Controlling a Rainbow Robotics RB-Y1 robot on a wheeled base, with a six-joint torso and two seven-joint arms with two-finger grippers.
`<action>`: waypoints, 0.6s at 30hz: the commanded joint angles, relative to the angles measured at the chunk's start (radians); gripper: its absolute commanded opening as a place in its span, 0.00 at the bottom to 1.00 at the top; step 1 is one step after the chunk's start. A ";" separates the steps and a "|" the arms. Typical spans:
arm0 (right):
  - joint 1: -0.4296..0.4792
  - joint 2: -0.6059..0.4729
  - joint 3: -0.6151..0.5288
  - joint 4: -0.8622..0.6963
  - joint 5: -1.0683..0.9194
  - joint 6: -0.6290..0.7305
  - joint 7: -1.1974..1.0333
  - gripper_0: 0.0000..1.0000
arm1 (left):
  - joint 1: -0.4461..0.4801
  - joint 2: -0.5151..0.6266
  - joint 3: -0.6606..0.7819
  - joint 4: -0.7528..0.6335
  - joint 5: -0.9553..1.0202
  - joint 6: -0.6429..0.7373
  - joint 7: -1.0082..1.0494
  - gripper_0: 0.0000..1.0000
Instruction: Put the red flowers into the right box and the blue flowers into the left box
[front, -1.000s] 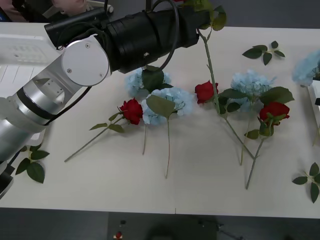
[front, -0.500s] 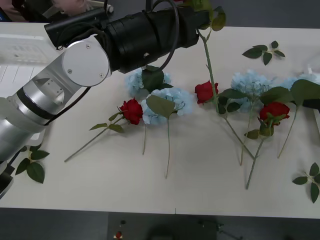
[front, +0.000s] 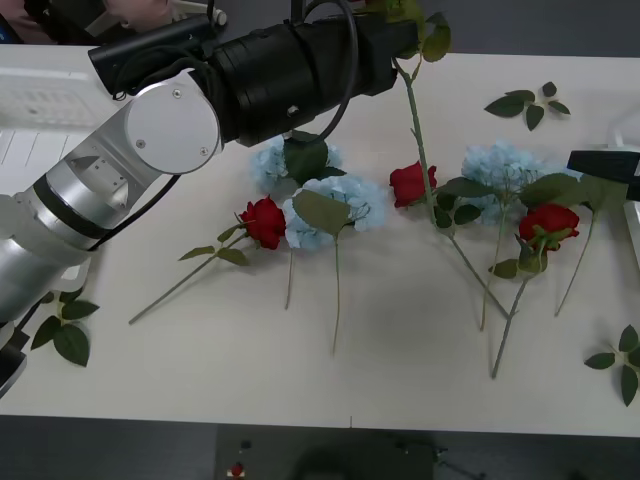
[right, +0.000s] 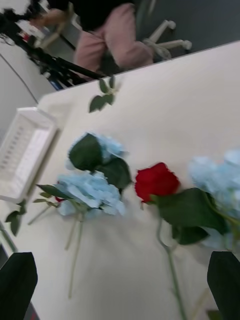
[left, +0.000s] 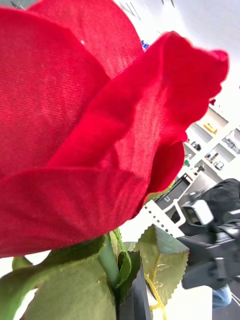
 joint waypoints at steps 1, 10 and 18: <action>0.070 -0.025 -0.020 -0.151 -0.110 -0.075 0.131 1.00 | -0.022 0.026 0.017 -0.012 0.019 -0.016 -0.029 0.00; 0.121 0.139 -0.018 -0.369 -0.080 -0.170 0.181 1.00 | -0.022 0.026 0.017 -0.012 0.019 -0.016 -0.029 0.00; 0.070 0.279 0.048 -0.401 0.069 -0.196 0.188 1.00 | -0.022 0.026 0.017 -0.012 0.019 -0.016 -0.029 0.00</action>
